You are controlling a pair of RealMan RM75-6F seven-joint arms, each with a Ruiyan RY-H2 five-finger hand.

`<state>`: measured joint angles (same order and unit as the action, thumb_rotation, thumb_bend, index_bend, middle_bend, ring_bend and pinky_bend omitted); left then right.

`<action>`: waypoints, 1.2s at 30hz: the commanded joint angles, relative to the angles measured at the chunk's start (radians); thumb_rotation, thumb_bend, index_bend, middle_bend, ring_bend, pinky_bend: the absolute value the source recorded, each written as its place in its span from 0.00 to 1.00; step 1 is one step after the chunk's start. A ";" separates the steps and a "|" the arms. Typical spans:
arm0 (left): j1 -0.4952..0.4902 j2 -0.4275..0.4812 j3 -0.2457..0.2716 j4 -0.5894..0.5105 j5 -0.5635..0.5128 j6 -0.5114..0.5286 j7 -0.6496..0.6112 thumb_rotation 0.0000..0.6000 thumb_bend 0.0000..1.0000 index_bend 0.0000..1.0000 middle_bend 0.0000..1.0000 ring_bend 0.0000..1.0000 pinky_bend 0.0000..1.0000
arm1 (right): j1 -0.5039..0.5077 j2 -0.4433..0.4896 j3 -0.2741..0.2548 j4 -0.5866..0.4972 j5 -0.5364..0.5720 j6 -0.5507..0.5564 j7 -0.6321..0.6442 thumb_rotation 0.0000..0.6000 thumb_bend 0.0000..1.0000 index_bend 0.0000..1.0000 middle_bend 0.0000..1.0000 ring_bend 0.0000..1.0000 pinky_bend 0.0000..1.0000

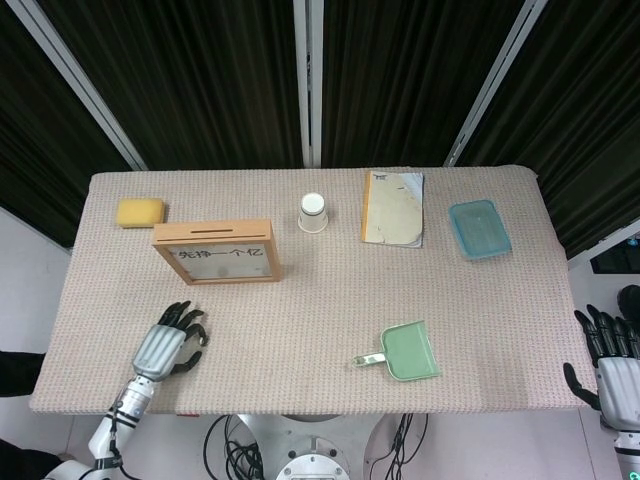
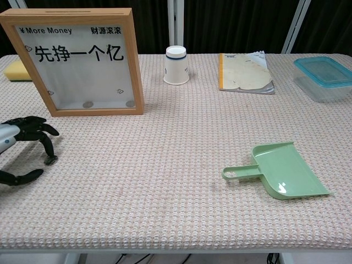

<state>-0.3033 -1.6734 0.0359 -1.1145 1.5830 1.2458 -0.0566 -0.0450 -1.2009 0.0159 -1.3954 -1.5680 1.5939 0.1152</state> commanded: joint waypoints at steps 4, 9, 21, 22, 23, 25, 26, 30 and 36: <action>-0.003 -0.003 0.004 0.004 0.000 -0.001 -0.005 1.00 0.28 0.41 0.17 0.02 0.09 | 0.001 -0.001 0.000 0.000 0.000 -0.003 0.000 1.00 0.33 0.00 0.00 0.00 0.00; -0.008 -0.002 0.006 0.005 -0.006 -0.012 -0.017 1.00 0.28 0.39 0.17 0.02 0.08 | 0.002 -0.002 0.000 0.000 0.002 -0.007 -0.001 1.00 0.33 0.00 0.00 0.00 0.00; -0.017 -0.021 0.006 0.033 -0.014 -0.020 -0.038 1.00 0.28 0.40 0.17 0.02 0.08 | -0.002 -0.003 0.001 0.009 0.011 -0.008 0.011 1.00 0.33 0.00 0.00 0.00 0.00; -0.018 -0.025 0.005 0.039 -0.015 -0.021 -0.040 1.00 0.28 0.41 0.17 0.02 0.08 | -0.003 -0.003 0.001 0.009 0.011 -0.007 0.011 1.00 0.33 0.00 0.00 0.00 0.00; -0.019 -0.031 0.005 0.047 -0.016 -0.022 -0.044 1.00 0.28 0.41 0.17 0.02 0.08 | -0.004 -0.003 0.001 0.009 0.011 -0.006 0.012 1.00 0.33 0.00 0.00 0.00 0.00; -0.022 -0.039 0.003 0.058 -0.015 -0.020 -0.054 1.00 0.28 0.42 0.17 0.02 0.08 | -0.006 -0.001 0.001 0.009 0.012 -0.004 0.012 1.00 0.33 0.00 0.00 0.00 0.00; -0.022 -0.047 0.001 0.067 -0.012 -0.012 -0.059 1.00 0.28 0.43 0.17 0.02 0.08 | -0.007 -0.001 0.002 0.010 0.014 -0.003 0.013 1.00 0.33 0.00 0.00 0.00 0.00; -0.020 -0.083 -0.007 0.125 0.005 0.035 -0.081 1.00 0.28 0.49 0.22 0.04 0.10 | -0.008 0.001 0.004 0.012 0.017 -0.002 0.017 1.00 0.34 0.00 0.00 0.00 0.00; -0.022 -0.119 -0.013 0.193 0.013 0.065 -0.132 1.00 0.28 0.51 0.24 0.05 0.10 | -0.010 0.001 0.004 0.014 0.018 -0.004 0.019 1.00 0.34 0.00 0.00 0.00 0.00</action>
<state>-0.3245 -1.7828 0.0253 -0.9338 1.5913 1.3008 -0.1779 -0.0544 -1.2001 0.0194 -1.3812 -1.5496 1.5894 0.1344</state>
